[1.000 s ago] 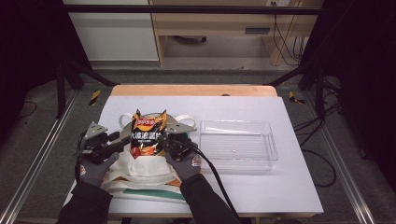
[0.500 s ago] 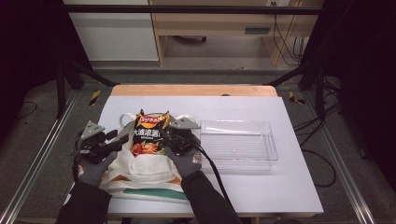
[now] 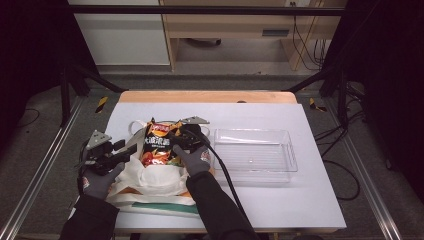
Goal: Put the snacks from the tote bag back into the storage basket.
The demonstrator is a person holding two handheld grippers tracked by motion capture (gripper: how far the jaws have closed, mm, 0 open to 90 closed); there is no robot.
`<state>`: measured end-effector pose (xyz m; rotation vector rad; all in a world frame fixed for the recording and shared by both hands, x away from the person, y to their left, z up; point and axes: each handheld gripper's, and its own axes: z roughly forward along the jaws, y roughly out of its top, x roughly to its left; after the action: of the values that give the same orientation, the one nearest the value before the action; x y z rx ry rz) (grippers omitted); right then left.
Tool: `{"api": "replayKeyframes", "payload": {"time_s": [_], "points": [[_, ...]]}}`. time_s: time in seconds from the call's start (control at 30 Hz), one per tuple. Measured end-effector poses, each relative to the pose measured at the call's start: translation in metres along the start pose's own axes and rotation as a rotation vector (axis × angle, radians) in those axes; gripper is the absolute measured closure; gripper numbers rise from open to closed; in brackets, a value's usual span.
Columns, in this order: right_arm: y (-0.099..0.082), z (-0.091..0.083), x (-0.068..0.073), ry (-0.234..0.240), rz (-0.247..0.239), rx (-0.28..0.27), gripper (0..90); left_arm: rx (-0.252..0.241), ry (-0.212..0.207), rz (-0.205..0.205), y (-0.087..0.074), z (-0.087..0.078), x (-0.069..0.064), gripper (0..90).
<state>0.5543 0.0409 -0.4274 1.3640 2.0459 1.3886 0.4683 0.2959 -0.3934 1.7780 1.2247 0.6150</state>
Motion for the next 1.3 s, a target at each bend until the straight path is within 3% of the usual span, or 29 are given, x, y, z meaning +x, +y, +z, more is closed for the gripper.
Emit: {"api": "replayKeyframes", "payload": {"time_s": [0.07,0.27,0.37,0.57,0.67,0.77,0.87,1.0,1.13,1.2,1.3], "points": [[-0.001,0.002,0.0,0.01,0.007,0.003,48.3,0.004,0.001,0.001,0.0,0.001,0.0,47.9],[-0.002,0.004,-0.005,-0.026,-0.004,0.072,77.5,0.01,0.0,0.0,-0.001,0.002,0.0,47.9],[-0.004,0.006,-0.005,-0.04,-0.017,0.086,83.9,0.009,0.002,0.0,-0.001,0.002,0.0,47.9],[0.001,-0.002,-0.003,-0.057,-0.029,0.008,72.6,0.011,0.004,-0.003,-0.002,0.002,0.001,47.9],[0.007,-0.006,-0.003,-0.068,-0.011,-0.068,61.7,0.009,0.004,-0.003,-0.002,0.002,0.001,47.9],[0.015,-0.003,-0.004,-0.091,0.008,-0.091,55.1,0.011,0.005,-0.002,-0.002,0.002,0.001,47.9],[0.021,0.002,-0.003,-0.097,0.029,-0.111,54.5,0.013,0.004,-0.001,-0.002,0.003,0.001,48.0],[0.022,0.013,-0.005,-0.111,0.036,-0.07,54.9,0.014,0.003,0.0,-0.002,0.003,0.001,47.9],[0.018,0.019,-0.009,-0.114,0.046,0.005,57.9,0.014,0.003,0.0,-0.002,0.003,0.001,48.0],[0.017,0.02,-0.009,-0.118,0.021,0.032,62.8,0.012,0.005,-0.001,-0.002,0.004,0.0,48.0],[0.014,0.022,-0.01,-0.102,0.024,0.071,72.1,0.015,0.004,0.001,-0.002,0.003,0.0,48.0]]}}
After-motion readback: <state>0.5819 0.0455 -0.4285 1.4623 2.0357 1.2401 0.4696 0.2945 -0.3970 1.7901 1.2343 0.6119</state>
